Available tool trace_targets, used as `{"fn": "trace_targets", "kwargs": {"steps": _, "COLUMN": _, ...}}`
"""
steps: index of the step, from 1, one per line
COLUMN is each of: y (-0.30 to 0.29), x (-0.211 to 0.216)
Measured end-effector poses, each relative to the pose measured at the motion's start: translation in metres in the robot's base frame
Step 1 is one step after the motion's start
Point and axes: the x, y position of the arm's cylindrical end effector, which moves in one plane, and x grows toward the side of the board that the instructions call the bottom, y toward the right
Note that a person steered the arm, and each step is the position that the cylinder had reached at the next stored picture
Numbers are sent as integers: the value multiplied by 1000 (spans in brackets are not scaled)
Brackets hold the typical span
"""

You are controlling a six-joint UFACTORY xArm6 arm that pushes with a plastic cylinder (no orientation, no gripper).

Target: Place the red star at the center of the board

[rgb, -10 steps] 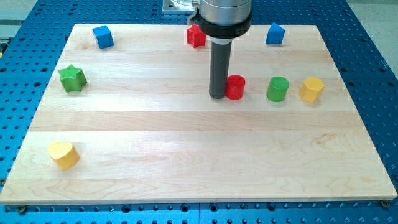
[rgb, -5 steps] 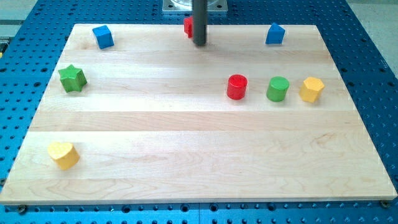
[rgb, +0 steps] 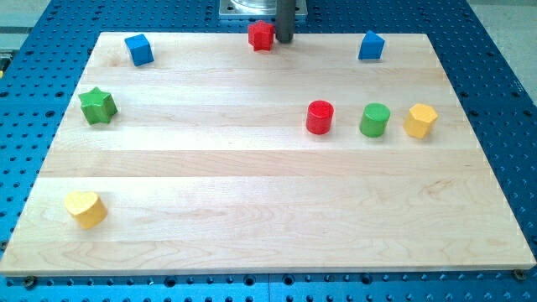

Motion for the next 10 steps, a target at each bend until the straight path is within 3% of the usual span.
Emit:
{"fn": "trace_targets", "kwargs": {"steps": 1, "y": -26, "x": 50}}
{"fn": "trace_targets", "kwargs": {"steps": 2, "y": -72, "x": 139}}
{"fn": "trace_targets", "kwargs": {"steps": 3, "y": -91, "x": 105}}
{"fn": "trace_targets", "kwargs": {"steps": 4, "y": -113, "x": 29}}
{"fn": "trace_targets", "kwargs": {"steps": 5, "y": -133, "x": -2}}
{"fn": "trace_targets", "kwargs": {"steps": 6, "y": -93, "x": -2}}
{"fn": "trace_targets", "kwargs": {"steps": 7, "y": -9, "x": 19}}
{"fn": "trace_targets", "kwargs": {"steps": 8, "y": 31, "x": 80}}
{"fn": "trace_targets", "kwargs": {"steps": 9, "y": 58, "x": 120}}
{"fn": "trace_targets", "kwargs": {"steps": 10, "y": 28, "x": 96}}
